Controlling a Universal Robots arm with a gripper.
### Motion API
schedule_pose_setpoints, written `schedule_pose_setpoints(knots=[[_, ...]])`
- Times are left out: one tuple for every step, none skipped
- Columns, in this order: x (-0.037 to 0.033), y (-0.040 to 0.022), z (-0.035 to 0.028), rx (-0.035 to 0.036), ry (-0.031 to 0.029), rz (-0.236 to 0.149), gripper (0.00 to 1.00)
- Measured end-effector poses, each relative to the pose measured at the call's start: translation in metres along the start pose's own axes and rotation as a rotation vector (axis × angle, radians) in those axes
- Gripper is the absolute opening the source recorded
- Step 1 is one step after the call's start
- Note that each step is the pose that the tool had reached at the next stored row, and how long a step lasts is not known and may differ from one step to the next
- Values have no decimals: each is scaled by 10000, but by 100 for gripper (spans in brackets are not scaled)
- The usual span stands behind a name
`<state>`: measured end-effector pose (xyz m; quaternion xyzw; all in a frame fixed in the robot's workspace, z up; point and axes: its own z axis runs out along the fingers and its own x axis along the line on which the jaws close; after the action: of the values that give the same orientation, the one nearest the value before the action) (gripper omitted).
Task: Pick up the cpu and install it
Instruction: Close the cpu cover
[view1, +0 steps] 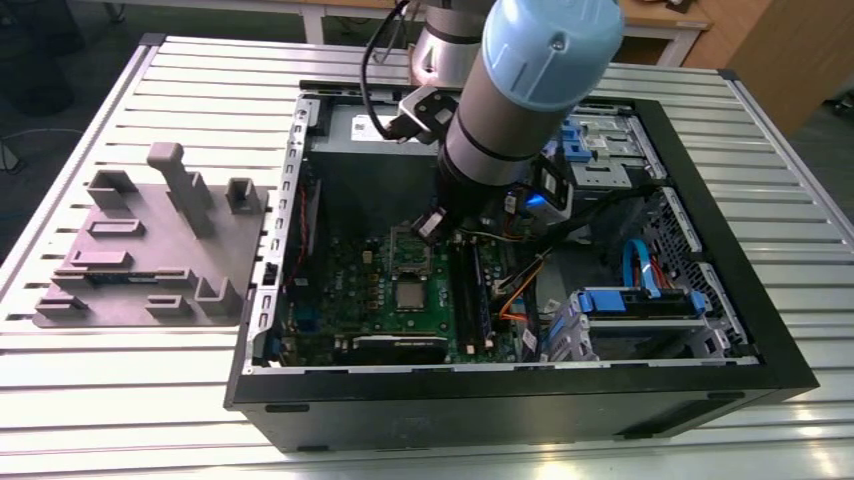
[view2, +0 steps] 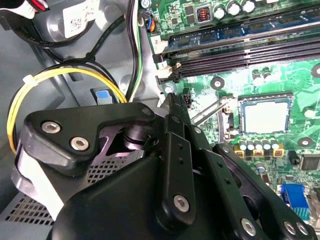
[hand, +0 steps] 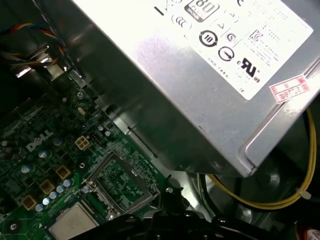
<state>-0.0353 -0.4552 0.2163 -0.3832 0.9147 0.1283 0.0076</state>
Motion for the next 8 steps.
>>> schedule_pose_setpoints(knots=[[-1,4,-12,14,15,-4,10],[-2,7,-24,29,32,-9,10],[-3,10,-36,46,51,-14,10],[-4,13,-47,63,71,-18,10],[-5,15,-54,88,97,-21,10],[-4,17,-58,141,153,-19,10],[-3,18,-59,185,199,-21,10],[-3,19,-61,219,236,-24,10]])
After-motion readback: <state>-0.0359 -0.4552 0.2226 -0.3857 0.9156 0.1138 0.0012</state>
